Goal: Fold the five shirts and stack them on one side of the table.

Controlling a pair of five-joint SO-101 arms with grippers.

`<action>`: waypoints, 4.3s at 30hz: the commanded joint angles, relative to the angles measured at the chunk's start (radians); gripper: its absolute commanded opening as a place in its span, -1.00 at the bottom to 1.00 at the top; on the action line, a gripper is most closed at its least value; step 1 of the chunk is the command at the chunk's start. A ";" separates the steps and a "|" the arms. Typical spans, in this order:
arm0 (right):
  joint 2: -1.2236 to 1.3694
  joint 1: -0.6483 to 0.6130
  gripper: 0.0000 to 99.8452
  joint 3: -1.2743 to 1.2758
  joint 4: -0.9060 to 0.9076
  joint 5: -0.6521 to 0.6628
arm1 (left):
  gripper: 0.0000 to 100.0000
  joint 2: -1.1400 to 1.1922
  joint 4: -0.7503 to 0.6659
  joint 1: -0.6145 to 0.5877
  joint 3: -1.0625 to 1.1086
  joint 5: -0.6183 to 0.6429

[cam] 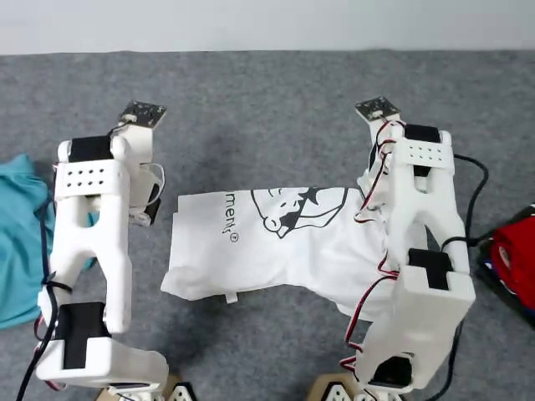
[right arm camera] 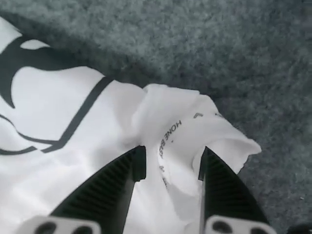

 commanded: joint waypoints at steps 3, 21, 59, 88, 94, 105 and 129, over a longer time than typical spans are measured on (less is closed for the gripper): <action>0.015 0.007 -0.65 -0.049 -0.058 -0.003 | -0.99 -0.038 -0.034 -0.003 0.025 0.009; 0.022 0.087 -0.98 -0.051 -0.182 0.086 | -0.99 -0.038 -0.034 -0.003 0.025 0.009; 0.295 0.186 -0.87 -0.416 -0.254 0.133 | -0.99 -0.041 -0.005 0.126 0.028 0.009; 0.352 0.145 -0.53 -0.893 0.305 0.084 | -0.99 -0.049 -0.005 0.126 0.027 0.009; 0.469 0.194 -0.53 -0.893 0.292 0.084 | -0.99 -0.044 -0.005 0.132 0.027 0.009; 0.418 0.213 -0.53 -1.026 0.441 0.084 | -0.99 -0.040 -0.009 0.133 0.027 0.009; -0.417 0.147 -0.79 0.137 0.475 0.075 | -0.99 -0.046 -0.009 0.092 -0.028 0.011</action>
